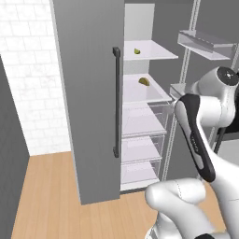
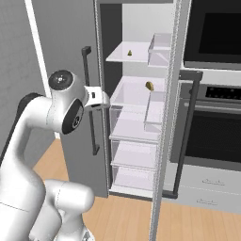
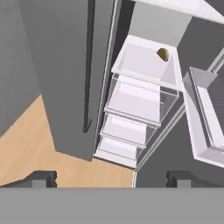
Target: Grab a lemon wedge from the fridge and one ice cube from the ice bowl, and put them in the glass of lemonade.
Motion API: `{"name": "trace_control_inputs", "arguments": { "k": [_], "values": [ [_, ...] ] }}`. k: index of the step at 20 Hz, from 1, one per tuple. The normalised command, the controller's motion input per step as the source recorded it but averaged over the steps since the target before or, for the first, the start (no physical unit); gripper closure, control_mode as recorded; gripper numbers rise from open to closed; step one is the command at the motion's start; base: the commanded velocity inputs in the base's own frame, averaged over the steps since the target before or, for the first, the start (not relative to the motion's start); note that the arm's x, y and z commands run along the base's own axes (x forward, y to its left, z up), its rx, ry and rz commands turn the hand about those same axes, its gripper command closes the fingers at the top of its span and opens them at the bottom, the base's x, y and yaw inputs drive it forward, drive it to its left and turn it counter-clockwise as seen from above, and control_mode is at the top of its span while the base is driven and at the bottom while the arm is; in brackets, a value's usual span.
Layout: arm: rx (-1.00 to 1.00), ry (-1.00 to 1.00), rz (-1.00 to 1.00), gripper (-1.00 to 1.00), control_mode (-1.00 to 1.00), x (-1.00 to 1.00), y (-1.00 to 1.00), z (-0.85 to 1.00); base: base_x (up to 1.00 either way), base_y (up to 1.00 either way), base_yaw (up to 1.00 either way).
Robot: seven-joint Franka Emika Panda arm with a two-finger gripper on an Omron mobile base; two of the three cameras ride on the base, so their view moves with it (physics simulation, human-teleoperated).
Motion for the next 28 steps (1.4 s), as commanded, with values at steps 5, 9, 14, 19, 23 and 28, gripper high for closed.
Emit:
{"name": "trace_control_inputs", "arguments": {
  "k": [5,9,14,19,23,28],
  "values": [
    [0.08,0.00,-0.27,-1.00,-1.00,-0.42,0.03,0.00,0.00,0.00,0.00],
    [0.16,0.00,-0.24,-1.00,-1.00,-0.29,0.00,0.12,0.00,0.00,0.00],
    [0.09,0.00,-0.10,-1.00,-1.00,-0.25,0.00,0.11,0.00,0.00,0.00],
    [0.02,0.02,-0.03,-1.00,-1.00,0.31,0.00,0.00,0.00,0.00,0.00],
    [0.00,0.04,0.00,-1.00,-1.00,0.14,-0.03,0.00,0.00,0.00,0.00],
    [0.00,0.00,0.00,-1.00,-1.00,0.08,0.00,-0.01,0.00,0.00,0.00]
  ]
}}
